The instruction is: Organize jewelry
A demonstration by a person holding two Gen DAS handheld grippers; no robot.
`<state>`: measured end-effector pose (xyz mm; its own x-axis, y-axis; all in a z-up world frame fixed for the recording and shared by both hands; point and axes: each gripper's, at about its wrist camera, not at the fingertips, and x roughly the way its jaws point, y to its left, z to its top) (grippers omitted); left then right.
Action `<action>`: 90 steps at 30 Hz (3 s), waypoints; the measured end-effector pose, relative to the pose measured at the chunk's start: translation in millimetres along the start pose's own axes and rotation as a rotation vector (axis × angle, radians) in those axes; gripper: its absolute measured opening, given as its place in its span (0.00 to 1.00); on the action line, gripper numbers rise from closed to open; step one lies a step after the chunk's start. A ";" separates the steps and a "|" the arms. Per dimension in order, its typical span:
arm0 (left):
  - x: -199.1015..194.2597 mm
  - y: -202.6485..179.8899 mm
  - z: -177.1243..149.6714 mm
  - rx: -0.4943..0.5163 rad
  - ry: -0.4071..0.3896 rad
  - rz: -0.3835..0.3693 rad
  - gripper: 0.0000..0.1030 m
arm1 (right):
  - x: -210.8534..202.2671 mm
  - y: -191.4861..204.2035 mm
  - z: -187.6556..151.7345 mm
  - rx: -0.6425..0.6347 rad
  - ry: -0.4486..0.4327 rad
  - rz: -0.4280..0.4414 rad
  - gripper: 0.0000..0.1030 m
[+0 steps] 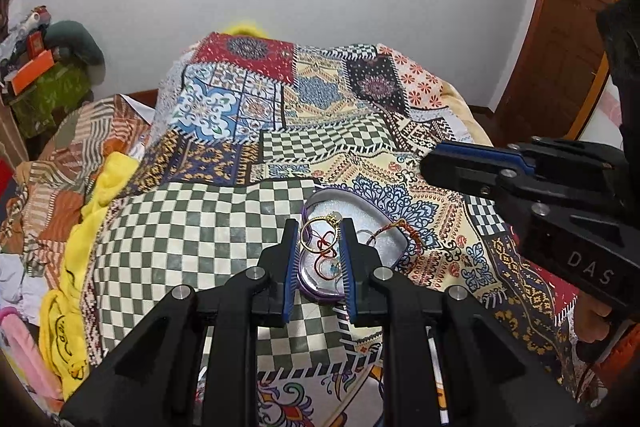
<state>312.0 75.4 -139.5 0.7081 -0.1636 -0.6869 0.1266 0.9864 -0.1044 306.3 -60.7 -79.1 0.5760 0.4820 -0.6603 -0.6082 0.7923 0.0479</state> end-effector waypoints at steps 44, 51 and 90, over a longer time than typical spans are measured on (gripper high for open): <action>-47.6 -4.5 4.5 -0.052 -0.045 0.010 0.37 | -36.7 -6.0 -1.0 0.051 0.000 0.021 0.35; -153.7 -26.2 8.0 -0.069 -0.260 0.056 0.37 | -128.7 11.7 -2.5 0.073 -0.195 -0.026 0.35; -333.5 -110.0 -99.1 -0.024 -0.659 0.204 0.93 | -293.2 107.2 -92.3 0.072 -0.591 -0.239 0.93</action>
<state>-6.9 22.8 29.8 0.9917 0.0587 -0.1146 -0.0638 0.9971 -0.0408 21.9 -151.6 50.5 0.9075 0.3977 -0.1355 -0.3995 0.9166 0.0145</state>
